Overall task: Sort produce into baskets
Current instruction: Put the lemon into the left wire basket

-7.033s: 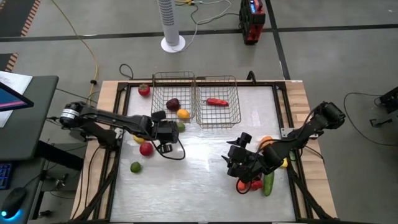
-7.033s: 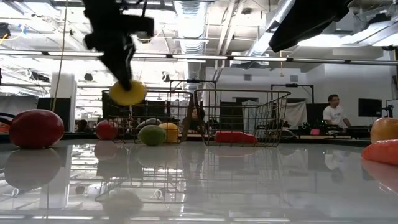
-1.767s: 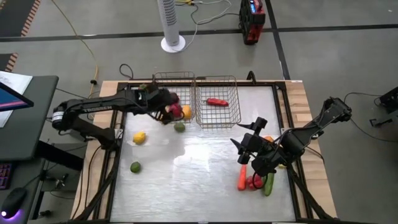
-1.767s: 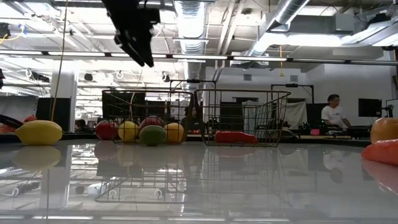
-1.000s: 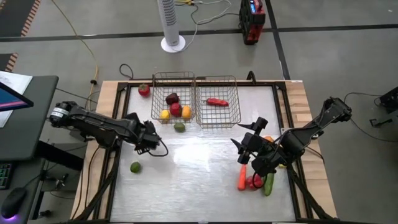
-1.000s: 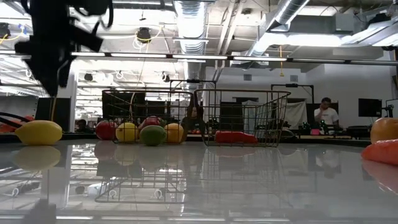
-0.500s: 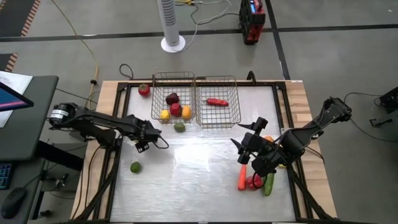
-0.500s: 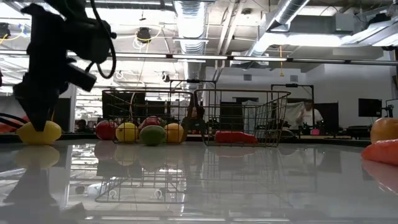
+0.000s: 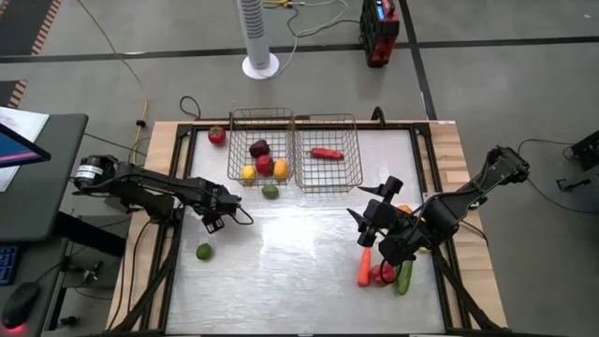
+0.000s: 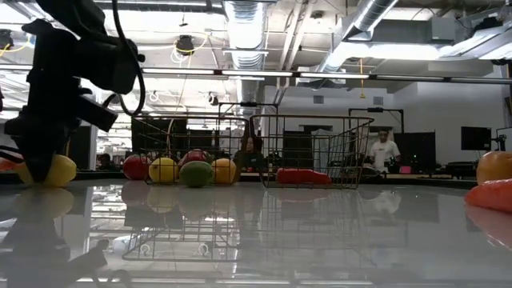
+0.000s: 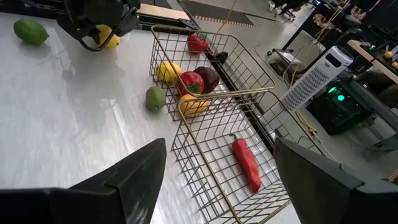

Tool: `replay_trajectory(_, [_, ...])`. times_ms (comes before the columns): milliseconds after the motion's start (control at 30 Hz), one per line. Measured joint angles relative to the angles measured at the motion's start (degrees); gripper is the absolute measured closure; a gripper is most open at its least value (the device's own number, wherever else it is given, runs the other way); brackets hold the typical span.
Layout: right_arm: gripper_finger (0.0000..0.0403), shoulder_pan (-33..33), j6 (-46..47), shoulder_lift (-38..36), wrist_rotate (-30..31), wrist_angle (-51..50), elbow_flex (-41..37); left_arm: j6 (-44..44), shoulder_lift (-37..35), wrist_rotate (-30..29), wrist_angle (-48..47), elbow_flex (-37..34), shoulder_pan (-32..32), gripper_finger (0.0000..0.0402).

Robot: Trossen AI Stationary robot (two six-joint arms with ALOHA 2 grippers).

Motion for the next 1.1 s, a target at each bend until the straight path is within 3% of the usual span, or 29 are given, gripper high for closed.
replay_trajectory(167, [0.0079,0.0,0.0,0.0,0.0,0.0,0.0,0.6,0.0,0.9,-1.4,3.4,0.0,0.0238])
replay_trajectory(500, [0.0079,0.0,0.0,0.0,0.0,0.0,0.0,6.1,0.0,7.3,5.0,18.5,-2.5,0.0221])
replay_trajectory(633, [0.0079,0.0,0.0,0.0,0.0,0.0,0.0,9.1,0.0,0.9,7.7,24.9,-2.6,0.0219])
replay_trajectory(900, [0.0079,0.0,0.0,0.0,0.0,0.0,0.0,17.2,0.0,-22.3,8.5,33.9,0.8,0.0218])
replay_trajectory(967, [0.0079,0.0,0.0,0.0,0.0,0.0,0.0,19.5,0.0,-24.0,9.3,34.2,3.1,0.0218])
replay_trajectory(1100, [0.0079,0.0,0.0,0.0,0.0,0.0,0.0,21.3,0.0,-20.7,10.7,33.9,9.1,0.0217])
